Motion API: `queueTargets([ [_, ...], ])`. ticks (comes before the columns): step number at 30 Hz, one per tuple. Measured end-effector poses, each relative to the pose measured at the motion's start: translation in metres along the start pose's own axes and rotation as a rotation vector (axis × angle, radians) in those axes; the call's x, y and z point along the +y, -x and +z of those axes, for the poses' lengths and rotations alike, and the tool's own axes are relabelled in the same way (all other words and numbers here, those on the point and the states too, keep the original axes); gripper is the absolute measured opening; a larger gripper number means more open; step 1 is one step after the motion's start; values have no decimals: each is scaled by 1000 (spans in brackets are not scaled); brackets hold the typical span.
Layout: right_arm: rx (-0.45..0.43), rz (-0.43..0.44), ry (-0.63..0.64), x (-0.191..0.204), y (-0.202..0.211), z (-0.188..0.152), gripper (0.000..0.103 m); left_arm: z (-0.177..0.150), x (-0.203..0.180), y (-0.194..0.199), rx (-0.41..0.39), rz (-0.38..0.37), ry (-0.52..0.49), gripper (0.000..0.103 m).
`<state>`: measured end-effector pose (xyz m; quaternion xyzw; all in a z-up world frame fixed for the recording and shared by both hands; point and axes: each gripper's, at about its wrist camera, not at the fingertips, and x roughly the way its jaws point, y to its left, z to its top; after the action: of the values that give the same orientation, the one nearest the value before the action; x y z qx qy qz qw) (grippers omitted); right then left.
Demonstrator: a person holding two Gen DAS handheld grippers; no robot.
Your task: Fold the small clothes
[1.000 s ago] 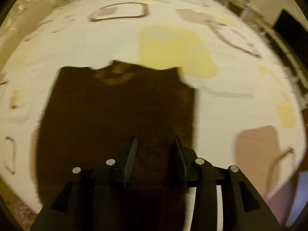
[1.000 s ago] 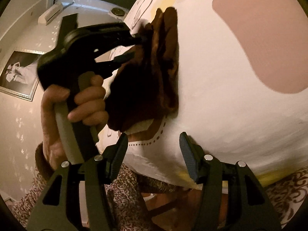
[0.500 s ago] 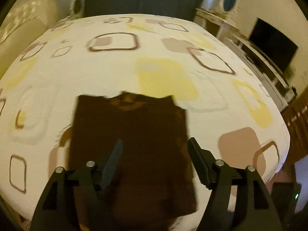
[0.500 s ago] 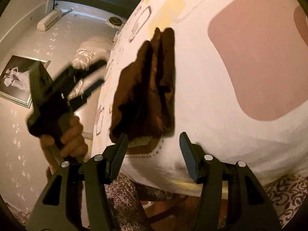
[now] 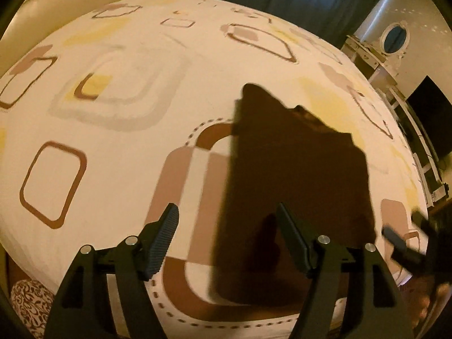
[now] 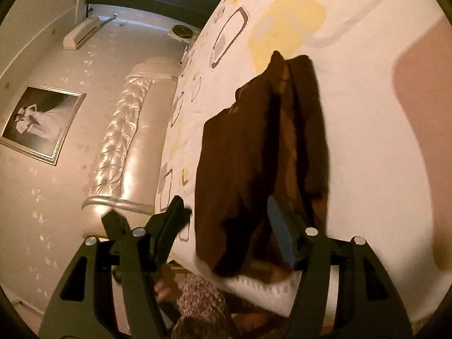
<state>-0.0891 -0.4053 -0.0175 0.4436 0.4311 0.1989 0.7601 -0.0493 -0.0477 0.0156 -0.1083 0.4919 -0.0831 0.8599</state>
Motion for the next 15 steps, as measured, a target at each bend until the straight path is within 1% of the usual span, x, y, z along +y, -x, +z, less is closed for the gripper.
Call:
queueTargets([
  [4, -8, -44, -36, -8, -25, 21, 61, -3, 12, -2, -1, -16, 14, 71],
  [7, -6, -53, -64, -17, -37, 30, 61, -4, 18, -4, 3, -33, 25, 72],
  [11, -6, -81, -65, -20, -47, 37, 61, -5, 26, -8, 12, -51, 42, 74],
  [15, -4, -58, -64, -21, -53, 40, 61, -5, 28, -11, 18, -63, 49, 74],
])
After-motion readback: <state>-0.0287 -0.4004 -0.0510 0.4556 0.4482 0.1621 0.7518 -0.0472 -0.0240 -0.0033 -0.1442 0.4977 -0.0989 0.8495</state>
